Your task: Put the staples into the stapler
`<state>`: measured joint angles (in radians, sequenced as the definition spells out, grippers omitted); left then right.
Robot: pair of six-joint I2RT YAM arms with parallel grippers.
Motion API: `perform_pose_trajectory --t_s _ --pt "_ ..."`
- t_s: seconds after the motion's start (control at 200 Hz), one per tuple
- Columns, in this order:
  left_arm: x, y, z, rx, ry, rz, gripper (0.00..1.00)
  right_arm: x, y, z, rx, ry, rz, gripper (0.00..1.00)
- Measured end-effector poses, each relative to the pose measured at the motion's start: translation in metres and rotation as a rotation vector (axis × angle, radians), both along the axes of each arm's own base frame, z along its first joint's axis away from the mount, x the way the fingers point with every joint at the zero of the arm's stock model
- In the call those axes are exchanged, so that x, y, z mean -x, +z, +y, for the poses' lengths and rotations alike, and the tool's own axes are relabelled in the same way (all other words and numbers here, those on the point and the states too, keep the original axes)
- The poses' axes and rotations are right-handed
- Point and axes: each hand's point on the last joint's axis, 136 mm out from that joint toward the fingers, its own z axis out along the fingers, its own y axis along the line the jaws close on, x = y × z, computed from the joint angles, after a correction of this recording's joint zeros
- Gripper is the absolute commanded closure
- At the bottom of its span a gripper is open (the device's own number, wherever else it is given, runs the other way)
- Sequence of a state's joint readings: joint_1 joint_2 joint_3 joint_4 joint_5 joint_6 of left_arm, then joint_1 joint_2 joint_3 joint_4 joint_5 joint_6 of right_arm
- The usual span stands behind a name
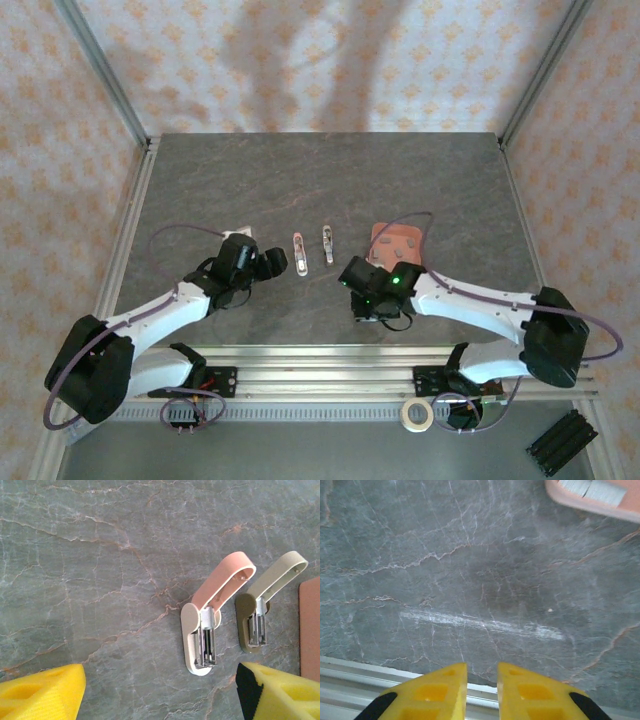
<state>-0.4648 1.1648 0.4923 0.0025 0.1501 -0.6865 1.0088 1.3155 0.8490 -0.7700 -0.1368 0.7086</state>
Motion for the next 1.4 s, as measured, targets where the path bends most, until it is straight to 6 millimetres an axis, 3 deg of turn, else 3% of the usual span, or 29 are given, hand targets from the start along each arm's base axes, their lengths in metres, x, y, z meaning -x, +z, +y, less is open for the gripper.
perform_pose_trajectory --t_s 0.33,0.556,0.766,0.931,1.036,1.161,1.266,1.401 --pt "0.0 -0.001 0.0 0.0 0.0 0.0 0.2 0.0 -0.032 0.01 0.032 -0.018 0.051 0.76" --pt "0.0 0.001 0.0 0.003 0.0 -0.006 0.2 -0.003 -0.05 0.005 0.092 -0.023 0.086 0.76" --pt "0.0 0.002 0.0 0.004 0.0 -0.009 0.2 -0.012 -0.046 0.005 0.087 -0.039 0.081 0.74" --pt "0.0 0.002 0.0 0.004 0.0 -0.008 0.2 -0.026 -0.023 0.005 0.071 -0.035 0.057 0.71" --pt "0.0 0.002 0.0 0.004 0.0 -0.008 0.2 -0.046 0.003 -0.005 0.036 -0.062 0.015 0.69" --pt "0.0 0.002 0.0 0.003 0.0 -0.009 0.2 -0.076 0.026 -0.031 0.029 -0.107 -0.021 0.67" --pt "0.0 0.002 0.0 0.003 0.0 -0.009 0.2 -0.092 0.026 -0.057 0.071 -0.127 -0.005 0.66" --pt "0.0 0.0 0.001 -0.007 0.003 -0.007 0.2 -0.108 0.011 -0.083 0.142 -0.115 0.06 0.66"
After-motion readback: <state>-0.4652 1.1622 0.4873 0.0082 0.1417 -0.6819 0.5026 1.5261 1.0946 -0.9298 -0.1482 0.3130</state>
